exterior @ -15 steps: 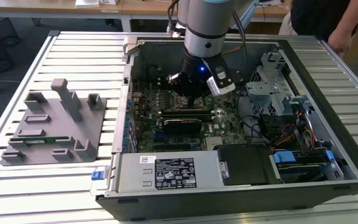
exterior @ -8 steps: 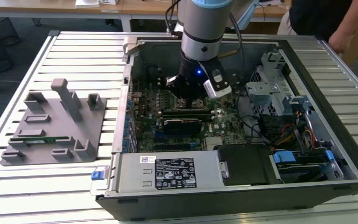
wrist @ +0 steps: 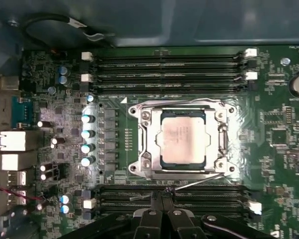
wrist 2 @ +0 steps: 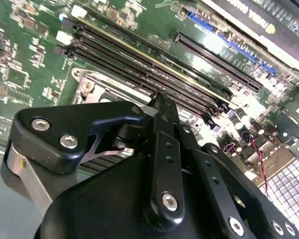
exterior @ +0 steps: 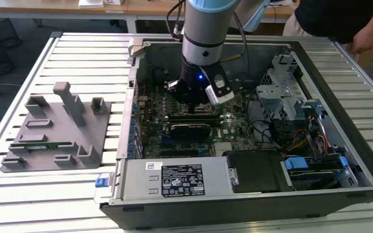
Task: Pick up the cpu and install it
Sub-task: 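Install the second cpu locking lever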
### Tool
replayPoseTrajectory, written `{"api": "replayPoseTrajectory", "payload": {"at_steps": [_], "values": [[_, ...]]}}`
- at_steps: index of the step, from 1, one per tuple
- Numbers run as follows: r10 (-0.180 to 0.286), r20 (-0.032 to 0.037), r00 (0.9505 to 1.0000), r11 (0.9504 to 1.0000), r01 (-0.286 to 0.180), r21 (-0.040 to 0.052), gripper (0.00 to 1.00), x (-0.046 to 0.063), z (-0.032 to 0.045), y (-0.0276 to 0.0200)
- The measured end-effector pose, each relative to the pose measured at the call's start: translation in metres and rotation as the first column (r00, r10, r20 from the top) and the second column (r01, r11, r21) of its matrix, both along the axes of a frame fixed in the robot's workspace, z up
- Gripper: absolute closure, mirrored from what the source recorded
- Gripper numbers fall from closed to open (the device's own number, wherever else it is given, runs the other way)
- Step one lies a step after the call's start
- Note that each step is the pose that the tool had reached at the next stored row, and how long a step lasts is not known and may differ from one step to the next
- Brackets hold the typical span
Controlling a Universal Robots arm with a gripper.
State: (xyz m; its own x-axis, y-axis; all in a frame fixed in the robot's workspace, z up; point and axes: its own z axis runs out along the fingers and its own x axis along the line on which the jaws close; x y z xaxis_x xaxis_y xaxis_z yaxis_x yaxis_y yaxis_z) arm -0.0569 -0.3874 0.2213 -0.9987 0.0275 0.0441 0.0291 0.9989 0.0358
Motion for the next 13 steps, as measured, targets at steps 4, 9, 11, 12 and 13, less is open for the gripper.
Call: {"api": "replayPoseTrajectory", "payload": {"at_steps": [4, 9, 11, 12, 13], "values": [[0.000, 0.0001, 1.0000, 0.9998, 0.000, 0.0174, 0.89, -0.003, -0.0042, -0.0001], [0.000, 0.0000, 1.0000, 0.9996, 0.000, 0.0278, 0.89, -0.010, -0.0076, -0.0026], [0.000, 0.0001, 1.0000, 0.9995, 0.000, 0.0301, 0.89, -0.011, -0.0088, -0.0042], [0.000, 0.0001, 1.0000, 0.9995, 0.000, 0.0316, 0.89, -0.011, -0.0095, -0.0049], [0.000, 0.0001, 1.0000, 0.9994, 0.000, 0.0333, 0.89, -0.011, -0.0101, -0.0055]]}}
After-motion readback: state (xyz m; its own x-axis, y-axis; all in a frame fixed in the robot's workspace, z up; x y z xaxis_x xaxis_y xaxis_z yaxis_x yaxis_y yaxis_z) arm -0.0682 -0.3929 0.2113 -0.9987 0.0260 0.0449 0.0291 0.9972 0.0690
